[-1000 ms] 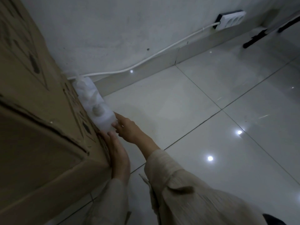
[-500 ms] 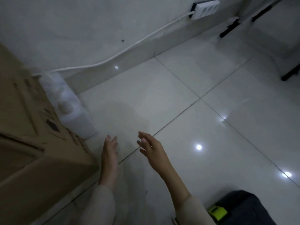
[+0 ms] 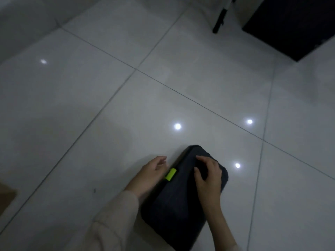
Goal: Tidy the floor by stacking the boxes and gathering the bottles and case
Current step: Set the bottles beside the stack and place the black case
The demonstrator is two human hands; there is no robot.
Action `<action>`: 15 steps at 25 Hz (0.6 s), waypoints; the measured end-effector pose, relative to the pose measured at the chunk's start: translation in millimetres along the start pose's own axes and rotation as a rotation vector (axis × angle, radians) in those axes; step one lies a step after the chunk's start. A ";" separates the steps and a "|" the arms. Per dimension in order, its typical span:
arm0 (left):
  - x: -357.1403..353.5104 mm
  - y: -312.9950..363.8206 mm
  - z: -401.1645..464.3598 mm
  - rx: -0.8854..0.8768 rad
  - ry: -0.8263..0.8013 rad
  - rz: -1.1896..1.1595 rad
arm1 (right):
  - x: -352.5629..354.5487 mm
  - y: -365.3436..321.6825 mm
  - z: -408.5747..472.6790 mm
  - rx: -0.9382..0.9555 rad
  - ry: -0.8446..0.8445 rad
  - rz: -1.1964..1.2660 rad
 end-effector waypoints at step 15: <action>-5.1 2.8 1.4 0.021 0.243 0.150 | -10.9 6.9 -6.1 -0.186 0.034 0.328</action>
Point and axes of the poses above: each hand's wrist, its own z-axis towards the middle knuckle, its own x-axis out of the back of the hand, y = z × x, the point moved 4 cm from there along z, towards the middle knuckle
